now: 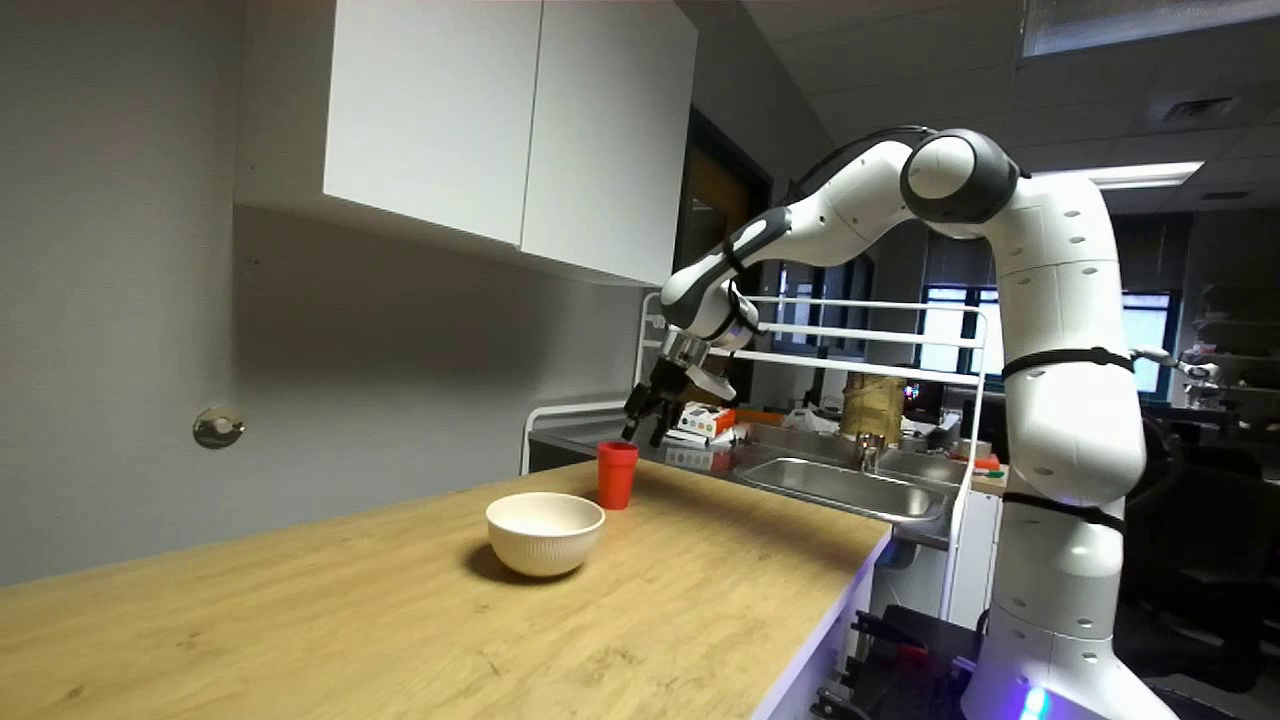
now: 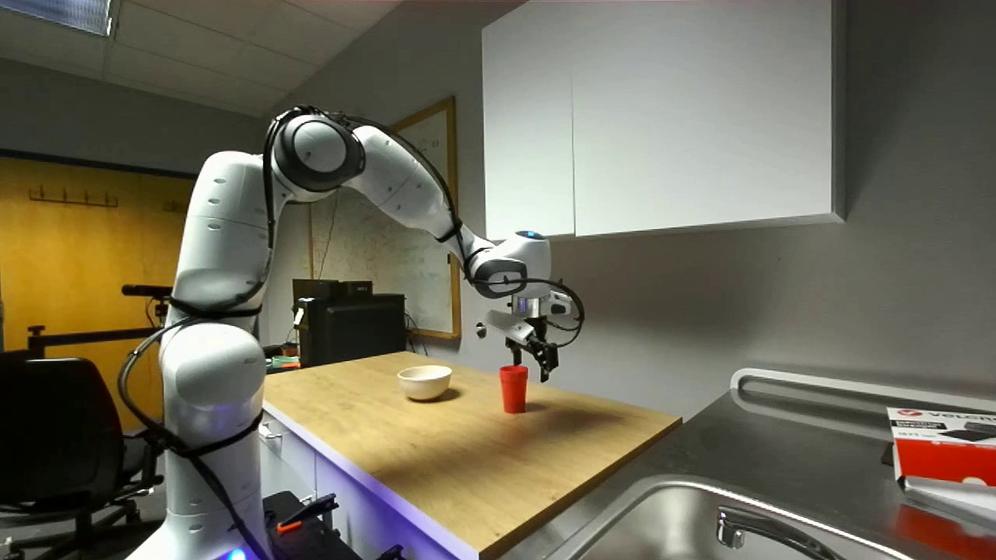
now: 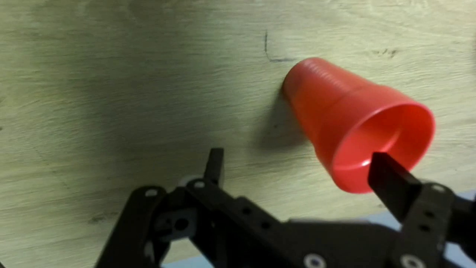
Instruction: Pick up the cup and pour its contents into the bowl
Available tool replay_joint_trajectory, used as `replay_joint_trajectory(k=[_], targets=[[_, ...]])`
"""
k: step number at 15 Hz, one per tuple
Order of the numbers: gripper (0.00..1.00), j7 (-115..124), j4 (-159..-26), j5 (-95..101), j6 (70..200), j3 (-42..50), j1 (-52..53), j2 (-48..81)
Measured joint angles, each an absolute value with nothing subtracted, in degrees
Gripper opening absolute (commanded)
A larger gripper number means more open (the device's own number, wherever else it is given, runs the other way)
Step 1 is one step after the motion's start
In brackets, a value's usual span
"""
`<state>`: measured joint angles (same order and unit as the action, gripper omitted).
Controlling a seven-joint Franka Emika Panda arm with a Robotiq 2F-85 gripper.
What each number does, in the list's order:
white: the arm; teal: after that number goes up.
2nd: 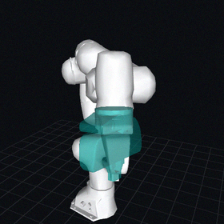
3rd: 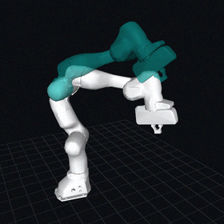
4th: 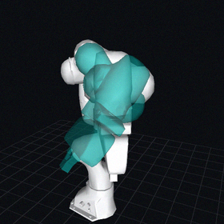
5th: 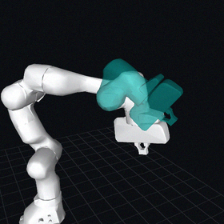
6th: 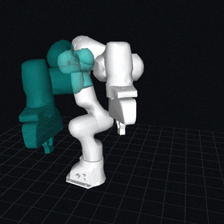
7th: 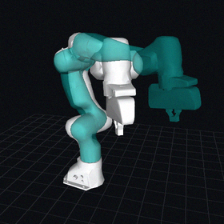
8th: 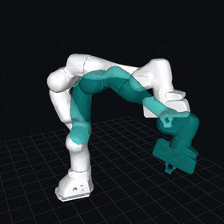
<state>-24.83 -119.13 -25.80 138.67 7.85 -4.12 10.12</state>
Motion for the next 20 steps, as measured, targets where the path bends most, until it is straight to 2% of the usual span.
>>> replay_joint_trajectory(k=[2,3,4,5,9,14,20], targets=[[1.00,-24.76,-117.18,-25.77,138.62,7.08,-5.47,12.82],[0.75,-24.71,-116.41,-25.70,138.61,6.74,-6.12,14.18],[0.75,-24.60,-115.75,-25.62,138.61,6.43,-6.75,15.57],[0.69,-24.53,-115.19,-25.51,138.61,6.18,-7.30,16.87],[0.36,-23.84,-113.31,-24.61,138.67,5.22,-9.00,20.87],[0.02,-20.94,-111.39,-21.93,138.98,4.56,-9.47,21.58],[0.01,-12.05,-111.48,-10.37,144.01,4.90,-7.66,21.21]])
